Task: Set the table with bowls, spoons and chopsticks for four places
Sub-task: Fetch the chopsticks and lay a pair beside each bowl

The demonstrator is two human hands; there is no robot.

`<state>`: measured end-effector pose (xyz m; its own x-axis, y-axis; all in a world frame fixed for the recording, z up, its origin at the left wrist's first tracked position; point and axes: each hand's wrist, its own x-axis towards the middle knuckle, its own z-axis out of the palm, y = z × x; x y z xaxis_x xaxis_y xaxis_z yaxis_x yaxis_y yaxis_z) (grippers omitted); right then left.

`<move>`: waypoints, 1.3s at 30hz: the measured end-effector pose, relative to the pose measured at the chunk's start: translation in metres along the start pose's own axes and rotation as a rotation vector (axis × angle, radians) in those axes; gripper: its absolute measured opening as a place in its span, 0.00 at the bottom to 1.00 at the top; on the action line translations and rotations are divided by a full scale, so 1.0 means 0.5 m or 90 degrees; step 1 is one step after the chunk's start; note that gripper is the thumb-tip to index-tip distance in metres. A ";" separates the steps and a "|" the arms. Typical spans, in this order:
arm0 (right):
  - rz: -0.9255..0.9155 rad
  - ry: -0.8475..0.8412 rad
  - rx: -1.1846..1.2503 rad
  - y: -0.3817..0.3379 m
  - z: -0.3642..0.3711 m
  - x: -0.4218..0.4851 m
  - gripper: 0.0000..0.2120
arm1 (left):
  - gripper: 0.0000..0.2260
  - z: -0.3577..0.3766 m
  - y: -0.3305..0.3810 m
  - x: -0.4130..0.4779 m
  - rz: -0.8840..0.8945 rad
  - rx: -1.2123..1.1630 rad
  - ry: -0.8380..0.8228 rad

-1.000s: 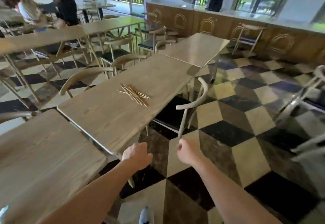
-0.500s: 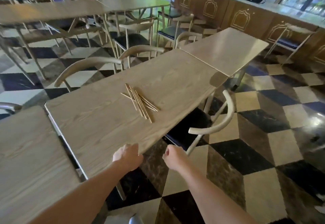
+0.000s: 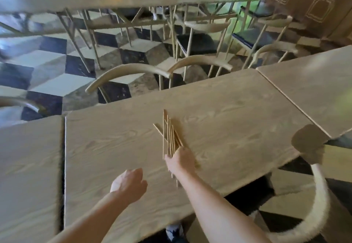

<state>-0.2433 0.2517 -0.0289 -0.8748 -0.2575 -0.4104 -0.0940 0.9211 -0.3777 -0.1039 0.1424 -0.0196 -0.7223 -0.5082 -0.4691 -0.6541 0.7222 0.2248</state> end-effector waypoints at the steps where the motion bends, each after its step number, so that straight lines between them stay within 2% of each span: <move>1: -0.011 0.000 -0.028 -0.011 0.009 0.046 0.38 | 0.10 0.007 0.007 0.030 -0.017 -0.001 0.005; 4: -0.023 -0.019 -0.093 -0.037 0.039 0.155 0.51 | 0.11 0.028 0.023 0.092 -0.059 -0.002 0.001; 6: -0.009 0.001 -0.136 -0.048 0.058 0.201 0.53 | 0.11 0.042 0.032 0.121 -0.081 -0.006 -0.018; 8: -0.024 0.016 -0.174 -0.053 0.069 0.225 0.44 | 0.10 0.045 0.039 0.133 -0.102 -0.011 -0.027; 11: -0.095 -0.047 -0.186 -0.059 0.073 0.237 0.23 | 0.10 0.039 0.041 0.145 -0.139 -0.028 -0.060; 14: -0.132 -0.109 -0.253 -0.069 0.072 0.258 0.19 | 0.10 0.028 0.048 0.157 -0.162 -0.051 -0.076; 17: -0.121 -0.164 -0.225 -0.083 0.063 0.269 0.11 | 0.11 0.016 0.057 0.166 -0.180 -0.088 -0.073; 20: -0.079 -0.189 -0.176 -0.095 0.049 0.266 0.12 | 0.10 0.010 0.054 0.164 -0.217 -0.174 -0.068; 22: 0.006 -0.231 -0.055 -0.107 0.044 0.256 0.11 | 0.09 0.013 0.042 0.157 -0.255 -0.283 -0.080; 23: 0.047 -0.287 0.052 -0.119 0.044 0.247 0.09 | 0.09 0.018 0.034 0.154 -0.278 -0.377 -0.086; 25: 0.101 -0.409 0.302 -0.152 0.041 0.216 0.13 | 0.13 0.015 0.023 0.141 -0.339 -0.627 -0.081; 27: 0.121 -0.486 0.528 -0.200 0.022 0.169 0.16 | 0.19 0.015 0.003 0.123 -0.437 -0.848 -0.047; 29: 0.064 -0.520 0.672 -0.254 0.000 0.114 0.16 | 0.25 0.025 -0.029 0.094 -0.533 -1.001 -0.075; 31: -0.045 -0.490 0.742 -0.296 -0.010 0.052 0.14 | 0.31 0.036 -0.063 0.053 -0.575 -1.156 -0.165; 34: -0.186 -0.386 0.726 -0.321 0.010 -0.043 0.11 | 0.37 0.033 -0.096 -0.012 -0.522 -1.354 -0.266; 36: -0.236 -0.338 0.709 -0.324 0.024 -0.094 0.10 | 0.36 0.030 -0.118 -0.055 -0.490 -1.409 -0.271; 39: -0.343 -0.264 0.731 -0.358 -0.001 -0.144 0.10 | 0.35 0.039 -0.150 -0.116 -0.495 -1.420 -0.218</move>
<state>-0.1640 0.1056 0.0686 -0.6275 -0.7670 -0.1339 0.2508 -0.0364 -0.9674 -0.0086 0.1268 -0.0258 -0.4295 -0.0980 -0.8978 -0.0001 -0.9941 0.1086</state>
